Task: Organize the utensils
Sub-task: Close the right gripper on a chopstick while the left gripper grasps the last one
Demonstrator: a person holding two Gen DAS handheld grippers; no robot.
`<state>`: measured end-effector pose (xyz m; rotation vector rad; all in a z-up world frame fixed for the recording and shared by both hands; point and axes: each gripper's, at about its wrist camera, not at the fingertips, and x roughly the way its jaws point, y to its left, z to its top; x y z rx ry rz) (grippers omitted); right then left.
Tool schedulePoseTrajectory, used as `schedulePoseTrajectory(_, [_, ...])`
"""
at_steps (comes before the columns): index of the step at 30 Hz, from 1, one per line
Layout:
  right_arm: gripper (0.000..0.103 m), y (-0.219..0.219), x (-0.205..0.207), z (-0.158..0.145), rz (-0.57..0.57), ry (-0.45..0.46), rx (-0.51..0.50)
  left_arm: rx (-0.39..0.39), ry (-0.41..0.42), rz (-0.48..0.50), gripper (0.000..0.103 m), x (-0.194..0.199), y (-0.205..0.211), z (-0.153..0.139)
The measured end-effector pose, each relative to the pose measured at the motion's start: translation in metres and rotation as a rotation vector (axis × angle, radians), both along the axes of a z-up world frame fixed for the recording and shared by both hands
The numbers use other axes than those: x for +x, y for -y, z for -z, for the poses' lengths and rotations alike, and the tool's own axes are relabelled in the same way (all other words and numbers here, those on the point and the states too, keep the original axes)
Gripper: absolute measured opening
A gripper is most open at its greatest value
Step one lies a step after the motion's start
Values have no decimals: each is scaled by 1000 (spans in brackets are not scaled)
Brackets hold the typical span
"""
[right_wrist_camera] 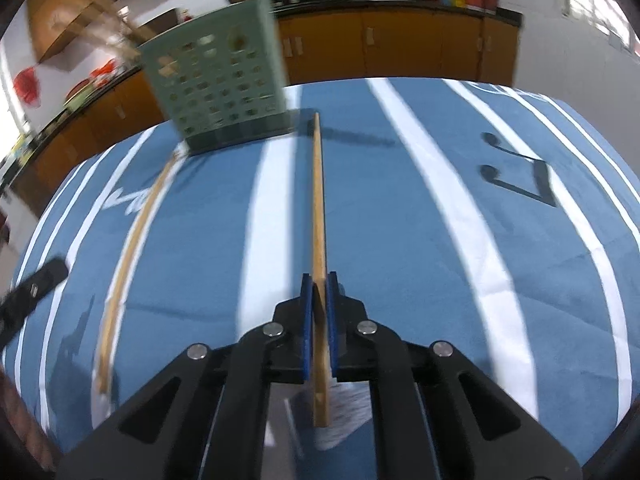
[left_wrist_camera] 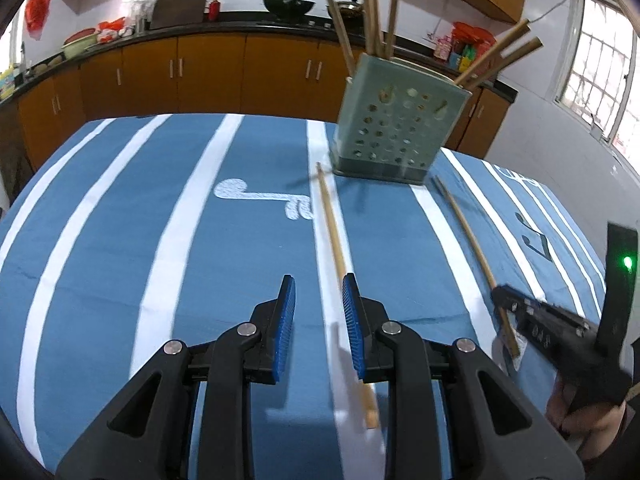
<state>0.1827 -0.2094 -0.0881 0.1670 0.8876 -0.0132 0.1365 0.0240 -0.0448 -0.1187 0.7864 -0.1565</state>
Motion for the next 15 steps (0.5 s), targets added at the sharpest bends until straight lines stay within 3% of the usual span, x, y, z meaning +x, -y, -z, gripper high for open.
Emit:
schedulePoseTrajectory(7, [8,52,7,1,167,-11,22,19,-40,56,25,3,20,12])
schedulePoseTrajectory(15, [8,57,7,3,159,-7,-1,88,-103,61,25,10,34,29])
